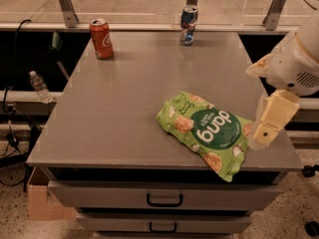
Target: Pick green rice chip bag
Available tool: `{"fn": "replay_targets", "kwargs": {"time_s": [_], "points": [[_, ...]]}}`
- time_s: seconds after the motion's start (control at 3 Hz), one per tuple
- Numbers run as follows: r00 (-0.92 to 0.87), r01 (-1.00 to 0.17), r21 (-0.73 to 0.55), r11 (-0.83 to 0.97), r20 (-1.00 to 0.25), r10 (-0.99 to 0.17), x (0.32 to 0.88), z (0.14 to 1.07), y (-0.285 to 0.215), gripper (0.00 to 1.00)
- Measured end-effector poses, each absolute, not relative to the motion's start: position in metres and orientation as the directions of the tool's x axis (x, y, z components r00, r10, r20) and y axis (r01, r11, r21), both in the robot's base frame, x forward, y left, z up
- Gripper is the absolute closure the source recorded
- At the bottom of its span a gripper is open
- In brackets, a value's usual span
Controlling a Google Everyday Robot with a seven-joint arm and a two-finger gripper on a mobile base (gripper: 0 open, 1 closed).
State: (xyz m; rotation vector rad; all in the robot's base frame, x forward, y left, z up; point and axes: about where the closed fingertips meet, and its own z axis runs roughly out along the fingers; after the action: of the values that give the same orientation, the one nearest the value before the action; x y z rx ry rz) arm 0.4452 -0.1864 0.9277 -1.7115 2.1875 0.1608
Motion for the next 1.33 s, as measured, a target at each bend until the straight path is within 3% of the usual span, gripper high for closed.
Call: {"fn": "replay_targets", "kwargs": {"time_s": [0.67, 1.33], "points": [[-0.216, -0.966, -0.023, 0.257, -0.474, -0.854, 0.448, 0.87, -0.15, 0.0], [-0.22, -0.963, -0.012, 0.268, -0.535, -0.816, 0.456, 0.836, -0.137, 0.39]]}}
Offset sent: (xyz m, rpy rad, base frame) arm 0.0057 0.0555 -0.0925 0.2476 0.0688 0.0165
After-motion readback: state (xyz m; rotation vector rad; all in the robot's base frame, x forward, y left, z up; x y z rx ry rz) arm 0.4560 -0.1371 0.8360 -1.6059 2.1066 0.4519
